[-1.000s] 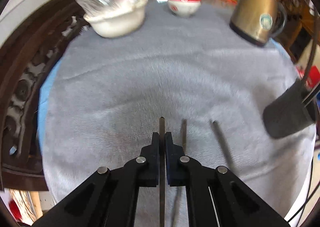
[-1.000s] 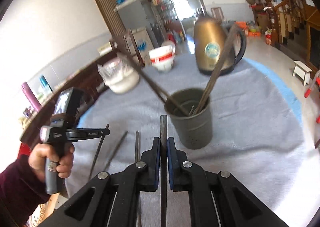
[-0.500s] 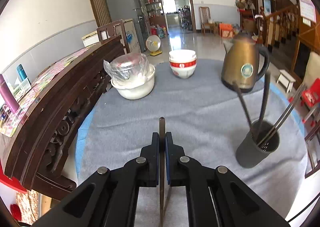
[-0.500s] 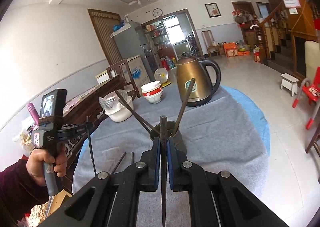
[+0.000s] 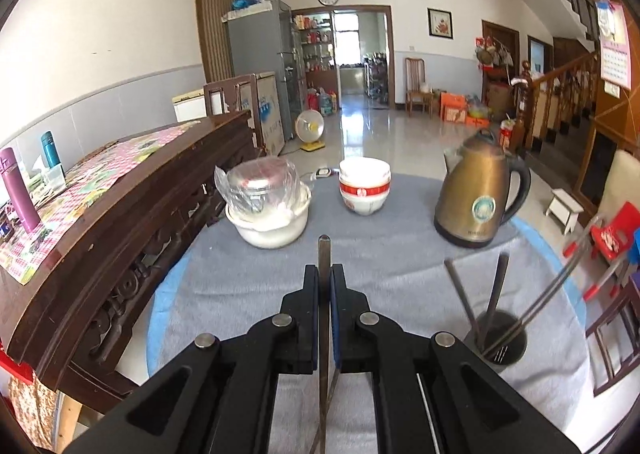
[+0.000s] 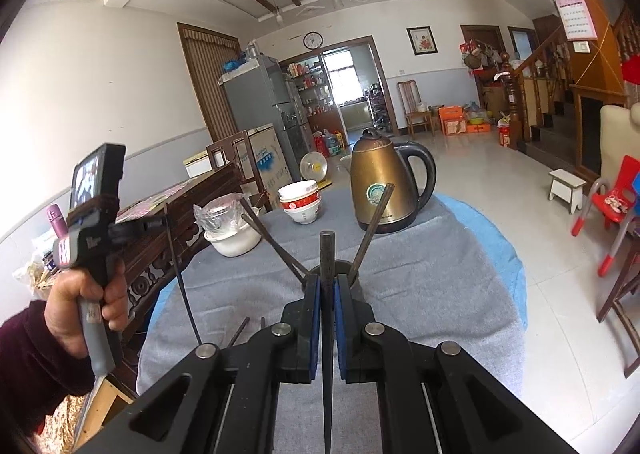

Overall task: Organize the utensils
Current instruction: 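Lift both held chopsticks and carry them above the holder cup, then lower both held chopsticks down into the grey holder cup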

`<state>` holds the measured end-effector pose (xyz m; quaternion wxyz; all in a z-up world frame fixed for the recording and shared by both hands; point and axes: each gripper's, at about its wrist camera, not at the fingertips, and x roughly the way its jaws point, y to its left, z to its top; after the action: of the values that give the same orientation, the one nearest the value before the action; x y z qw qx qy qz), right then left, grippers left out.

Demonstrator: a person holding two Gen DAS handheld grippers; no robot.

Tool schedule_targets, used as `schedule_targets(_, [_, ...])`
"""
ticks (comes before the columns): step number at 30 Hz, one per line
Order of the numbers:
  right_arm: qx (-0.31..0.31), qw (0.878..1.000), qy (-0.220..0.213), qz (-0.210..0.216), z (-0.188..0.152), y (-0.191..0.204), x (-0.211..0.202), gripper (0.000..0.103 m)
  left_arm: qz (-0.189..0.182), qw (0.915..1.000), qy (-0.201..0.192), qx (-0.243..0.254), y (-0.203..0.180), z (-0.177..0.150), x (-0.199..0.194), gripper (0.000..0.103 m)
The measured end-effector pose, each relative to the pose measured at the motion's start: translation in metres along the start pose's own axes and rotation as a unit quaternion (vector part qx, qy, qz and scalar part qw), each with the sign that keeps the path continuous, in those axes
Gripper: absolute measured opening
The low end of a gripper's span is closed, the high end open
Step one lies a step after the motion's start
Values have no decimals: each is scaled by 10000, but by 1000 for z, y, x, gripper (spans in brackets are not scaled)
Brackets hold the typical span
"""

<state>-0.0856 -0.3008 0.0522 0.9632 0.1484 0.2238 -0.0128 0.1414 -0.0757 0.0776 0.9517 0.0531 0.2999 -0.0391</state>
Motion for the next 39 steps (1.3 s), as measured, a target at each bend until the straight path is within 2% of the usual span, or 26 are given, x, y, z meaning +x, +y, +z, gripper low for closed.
schedule_targets(9, [260, 9990, -363, 12, 0, -19, -25, 7, 32, 9987, -487, 117, -27, 18, -25, 5])
schedule_targets(15, [306, 9975, -595, 206, -2, -27, -44, 7, 402, 9985, -366, -17, -24, 22, -33, 5])
schedule_targets(19, [310, 9963, -742, 304, -2, -31, -62, 7, 727, 9961, -498, -107, -20, 24, -45, 5])
schedule_targets(22, [300, 9957, -816, 319, -4, -34, -72, 7, 824, 9949, -547, -203, -20, 24, -53, 5])
schedule_targets(28, [302, 9948, -931, 287, -7, -35, -89, 7, 755, 9949, -610, -284, -22, 22, -66, 5])
schedule_targets(39, [152, 9944, -1002, 300, -9, -18, -96, 7, 673, 9941, -709, -469, -6, 22, -78, 5])
